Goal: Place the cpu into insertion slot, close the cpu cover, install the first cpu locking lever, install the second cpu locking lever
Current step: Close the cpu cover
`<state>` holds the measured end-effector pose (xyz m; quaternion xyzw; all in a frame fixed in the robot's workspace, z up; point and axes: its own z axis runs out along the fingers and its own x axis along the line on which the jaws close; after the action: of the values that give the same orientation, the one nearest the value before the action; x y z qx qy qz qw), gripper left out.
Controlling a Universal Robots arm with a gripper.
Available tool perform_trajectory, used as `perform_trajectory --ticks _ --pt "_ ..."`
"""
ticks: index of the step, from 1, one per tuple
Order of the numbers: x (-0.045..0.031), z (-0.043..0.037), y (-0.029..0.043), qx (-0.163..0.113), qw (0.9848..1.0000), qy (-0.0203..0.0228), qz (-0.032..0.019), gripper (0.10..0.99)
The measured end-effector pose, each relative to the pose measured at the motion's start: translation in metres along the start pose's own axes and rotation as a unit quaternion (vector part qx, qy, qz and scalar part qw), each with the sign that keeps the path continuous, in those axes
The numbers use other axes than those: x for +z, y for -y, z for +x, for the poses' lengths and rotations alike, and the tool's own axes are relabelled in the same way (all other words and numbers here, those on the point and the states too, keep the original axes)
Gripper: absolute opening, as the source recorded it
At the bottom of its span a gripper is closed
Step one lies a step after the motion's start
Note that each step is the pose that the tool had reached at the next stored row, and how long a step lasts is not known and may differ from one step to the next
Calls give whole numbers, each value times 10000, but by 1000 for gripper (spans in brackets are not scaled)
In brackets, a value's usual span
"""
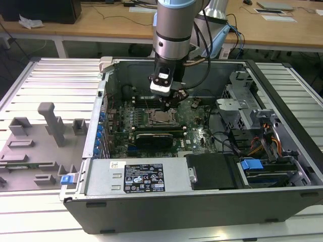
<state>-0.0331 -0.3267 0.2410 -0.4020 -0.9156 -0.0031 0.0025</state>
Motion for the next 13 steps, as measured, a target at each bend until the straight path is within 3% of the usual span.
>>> perform_trajectory --ticks 3,7,13 --pt "0 0 0 -301 9995 5 8 106" --pt "0 0 0 -739 9973 11 18 106" --pt "0 0 0 -1419 9899 20 33 106"
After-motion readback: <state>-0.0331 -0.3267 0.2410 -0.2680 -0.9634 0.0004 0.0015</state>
